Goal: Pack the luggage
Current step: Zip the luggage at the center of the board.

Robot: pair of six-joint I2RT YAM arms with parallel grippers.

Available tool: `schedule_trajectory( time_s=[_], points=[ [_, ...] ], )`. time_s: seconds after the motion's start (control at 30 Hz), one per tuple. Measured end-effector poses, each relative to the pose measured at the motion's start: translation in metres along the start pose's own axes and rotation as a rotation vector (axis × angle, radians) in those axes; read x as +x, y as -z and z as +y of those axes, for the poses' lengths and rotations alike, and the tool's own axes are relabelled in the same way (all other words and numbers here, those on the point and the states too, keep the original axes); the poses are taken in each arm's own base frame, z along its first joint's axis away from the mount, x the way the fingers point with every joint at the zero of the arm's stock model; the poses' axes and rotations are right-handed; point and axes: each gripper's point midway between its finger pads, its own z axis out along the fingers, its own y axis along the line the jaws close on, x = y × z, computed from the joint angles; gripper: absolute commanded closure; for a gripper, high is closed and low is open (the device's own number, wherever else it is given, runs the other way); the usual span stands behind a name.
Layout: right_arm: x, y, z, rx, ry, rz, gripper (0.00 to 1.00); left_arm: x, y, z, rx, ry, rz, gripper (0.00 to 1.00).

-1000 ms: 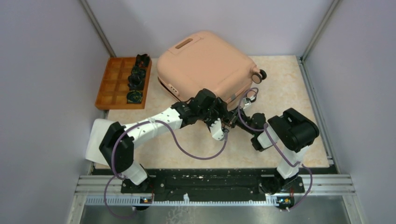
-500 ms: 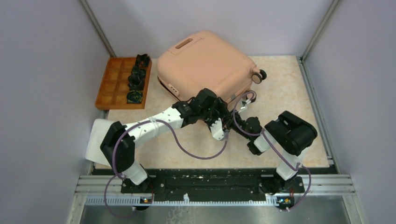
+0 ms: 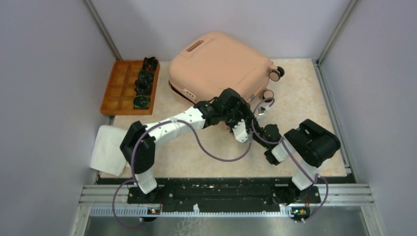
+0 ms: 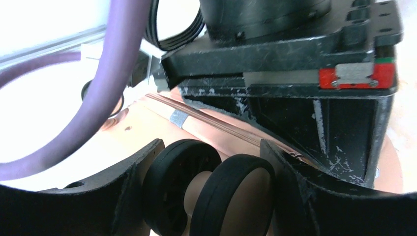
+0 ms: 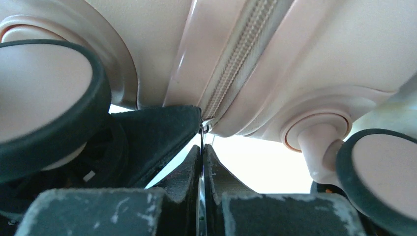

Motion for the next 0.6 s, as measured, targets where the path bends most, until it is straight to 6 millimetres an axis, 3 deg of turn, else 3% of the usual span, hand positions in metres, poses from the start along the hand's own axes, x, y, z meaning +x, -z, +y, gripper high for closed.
schedule_trajectory(
  time_s=[0.17, 0.43, 0.6],
  points=[
    [-0.036, 0.028, -0.009, 0.043, -0.013, -0.104, 1.0, -0.005, -0.031, 0.029, -0.02, 0.033, 0.005, 1.0],
    [-0.113, 0.075, -0.023, 0.138, -0.006, -0.373, 1.0, -0.015, -0.091, 0.096, -0.063, 0.066, -0.015, 1.0],
    [-0.125, 0.084, -0.028, 0.165, -0.014, -0.412, 1.0, -0.021, -0.105, 0.108, -0.099, 0.051, -0.047, 1.0]
  ],
)
